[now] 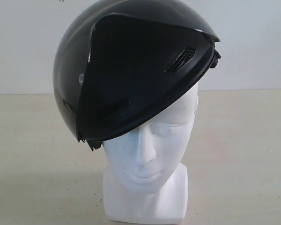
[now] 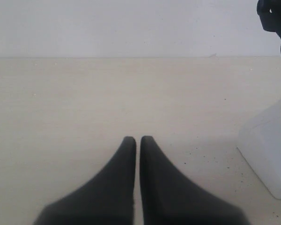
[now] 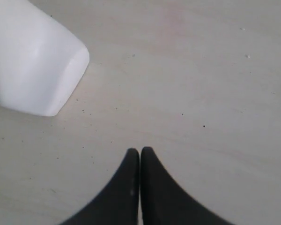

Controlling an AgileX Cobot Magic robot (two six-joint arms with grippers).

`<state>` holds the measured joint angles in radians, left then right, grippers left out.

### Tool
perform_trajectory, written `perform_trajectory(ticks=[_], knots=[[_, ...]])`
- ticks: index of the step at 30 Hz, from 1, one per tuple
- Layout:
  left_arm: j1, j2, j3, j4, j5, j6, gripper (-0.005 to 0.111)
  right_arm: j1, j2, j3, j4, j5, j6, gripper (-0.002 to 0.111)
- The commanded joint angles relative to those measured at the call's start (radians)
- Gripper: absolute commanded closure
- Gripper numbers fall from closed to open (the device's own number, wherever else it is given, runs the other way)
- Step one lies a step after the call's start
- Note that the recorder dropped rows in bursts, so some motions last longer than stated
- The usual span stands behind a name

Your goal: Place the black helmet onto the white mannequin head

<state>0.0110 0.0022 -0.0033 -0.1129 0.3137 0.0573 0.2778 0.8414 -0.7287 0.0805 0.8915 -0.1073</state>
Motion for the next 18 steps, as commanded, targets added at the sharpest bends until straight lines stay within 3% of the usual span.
perform_trajectory(ticks=[1, 4, 13, 18], knots=[[-0.004, -0.002, 0.003, -0.002, 0.001, 0.004, 0.102, -0.007, -0.002, -0.033, 0.010, 0.065, -0.014, 0.109], [-0.004, -0.002, 0.003, -0.002, 0.001, 0.004, 0.102, -0.007, 0.032, -0.109, 0.010, 0.187, -0.018, 0.109], [-0.004, -0.002, 0.003, -0.002, 0.001, 0.004, 0.102, -0.007, 0.103, -0.358, 0.069, 0.196, -0.025, 0.109], [-0.004, -0.002, 0.003, -0.002, 0.001, 0.004, 0.102, -0.007, 0.106, -0.399, 0.067, 0.205, -0.034, 0.109]])
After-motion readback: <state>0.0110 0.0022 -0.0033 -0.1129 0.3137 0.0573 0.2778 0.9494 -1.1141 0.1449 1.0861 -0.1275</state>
